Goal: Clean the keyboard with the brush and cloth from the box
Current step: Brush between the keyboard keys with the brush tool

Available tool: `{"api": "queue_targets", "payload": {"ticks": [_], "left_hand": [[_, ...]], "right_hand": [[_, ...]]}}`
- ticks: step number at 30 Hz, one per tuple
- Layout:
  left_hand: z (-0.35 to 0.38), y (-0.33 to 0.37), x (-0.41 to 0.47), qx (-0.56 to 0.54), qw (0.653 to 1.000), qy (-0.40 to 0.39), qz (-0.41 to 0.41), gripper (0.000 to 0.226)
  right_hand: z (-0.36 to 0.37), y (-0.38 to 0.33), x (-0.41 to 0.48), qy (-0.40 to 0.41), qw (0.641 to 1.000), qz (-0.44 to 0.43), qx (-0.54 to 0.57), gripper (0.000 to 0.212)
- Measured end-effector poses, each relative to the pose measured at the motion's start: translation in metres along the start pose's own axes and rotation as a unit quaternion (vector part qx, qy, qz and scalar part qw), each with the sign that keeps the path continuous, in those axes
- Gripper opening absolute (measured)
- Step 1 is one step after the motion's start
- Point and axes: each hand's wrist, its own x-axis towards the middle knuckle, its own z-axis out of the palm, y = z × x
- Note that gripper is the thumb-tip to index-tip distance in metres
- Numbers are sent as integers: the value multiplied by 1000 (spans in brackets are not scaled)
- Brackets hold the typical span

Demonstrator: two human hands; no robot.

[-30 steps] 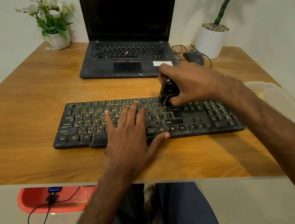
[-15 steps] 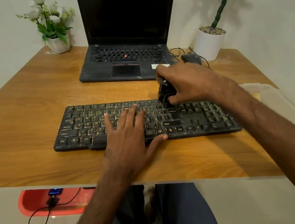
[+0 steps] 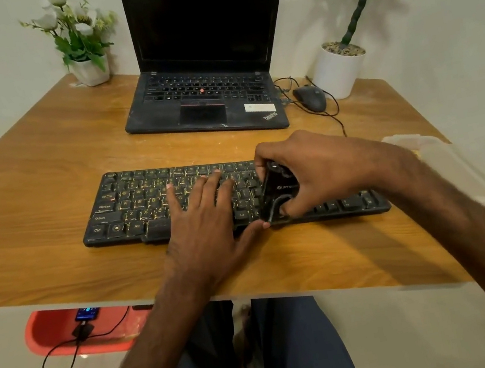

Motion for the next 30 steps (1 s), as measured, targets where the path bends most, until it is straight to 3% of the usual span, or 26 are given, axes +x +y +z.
{"api": "queue_targets", "payload": {"ticks": [2,5,10,13,15,20,25,30], "left_hand": [[0,0,0,-2,1000,0,2,100],[0,-1,0,-6,1000,3,3,99],[-1,0,-1,-3,1000,1,0,101],[-3,0,0,-6,1000,3,2,102],[-3,0,-1,-6,1000,3,2,102],[-1,1,-1,-3,1000,3,2,103],[-4,0,-2,-43,999,18,-1,95],[-6,0,-4,-76,997,29,2,102]], "right_hand": [[0,3,-3,10,1000,14,-26,61],[-1,17,-1,91,987,55,-121,61],[4,11,-14,33,999,13,-30,56],[3,15,-14,84,991,26,-102,56],[3,19,-14,95,992,38,-79,56],[3,6,-19,5,999,-9,32,56],[6,19,-3,129,988,28,-80,54],[3,11,-10,34,999,-13,29,54]]}}
